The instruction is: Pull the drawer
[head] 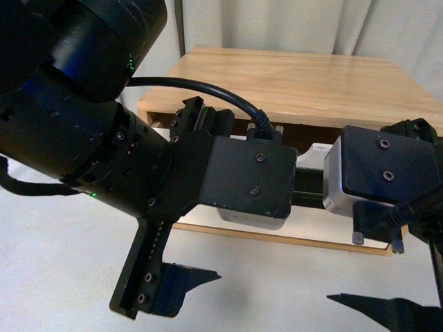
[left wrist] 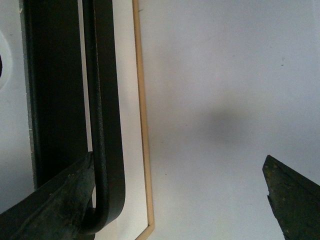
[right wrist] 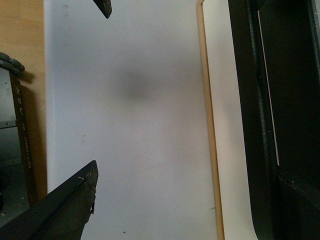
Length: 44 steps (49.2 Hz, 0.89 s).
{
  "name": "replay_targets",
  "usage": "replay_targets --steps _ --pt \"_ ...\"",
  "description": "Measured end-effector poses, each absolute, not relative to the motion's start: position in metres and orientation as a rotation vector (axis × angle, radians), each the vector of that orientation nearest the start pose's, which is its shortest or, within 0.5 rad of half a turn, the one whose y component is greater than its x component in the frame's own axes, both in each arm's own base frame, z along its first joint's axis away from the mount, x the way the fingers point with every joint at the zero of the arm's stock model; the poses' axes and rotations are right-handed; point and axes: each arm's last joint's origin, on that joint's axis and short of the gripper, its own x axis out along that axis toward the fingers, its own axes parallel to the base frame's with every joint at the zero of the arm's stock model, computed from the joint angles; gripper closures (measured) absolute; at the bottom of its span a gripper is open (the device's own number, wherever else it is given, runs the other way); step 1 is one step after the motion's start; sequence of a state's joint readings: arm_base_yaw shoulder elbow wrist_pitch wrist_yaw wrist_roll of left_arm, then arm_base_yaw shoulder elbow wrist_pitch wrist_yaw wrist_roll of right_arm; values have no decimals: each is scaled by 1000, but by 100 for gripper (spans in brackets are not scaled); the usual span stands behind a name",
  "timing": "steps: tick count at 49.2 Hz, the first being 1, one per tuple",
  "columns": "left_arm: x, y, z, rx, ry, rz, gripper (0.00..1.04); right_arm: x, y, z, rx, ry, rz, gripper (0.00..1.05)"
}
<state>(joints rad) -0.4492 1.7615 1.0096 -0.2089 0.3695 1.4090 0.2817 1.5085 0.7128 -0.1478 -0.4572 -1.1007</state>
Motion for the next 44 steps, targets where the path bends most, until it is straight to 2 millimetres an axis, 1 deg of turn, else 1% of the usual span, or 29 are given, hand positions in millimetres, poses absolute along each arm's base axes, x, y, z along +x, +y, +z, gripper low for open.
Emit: replay_targets --steps 5,14,21,27,33,40,44 --pt "293 -155 162 1272 281 -1334 6 248 88 158 -880 476 1149 9" --pt "281 -152 164 1286 282 -1361 6 236 90 160 -883 475 1172 9" --pt "275 -151 165 1290 282 -1373 6 232 90 160 -887 471 1175 9" --pt "272 -150 164 1261 246 -1362 6 232 89 161 -865 440 1156 9" --pt "271 -147 169 1223 177 -1324 6 230 84 174 -805 364 1116 9" --pt "268 -141 184 1169 90 -1270 6 223 75 187 -778 299 1065 9" --pt "267 -137 193 1147 26 -1210 6 221 69 193 -764 262 1019 9"
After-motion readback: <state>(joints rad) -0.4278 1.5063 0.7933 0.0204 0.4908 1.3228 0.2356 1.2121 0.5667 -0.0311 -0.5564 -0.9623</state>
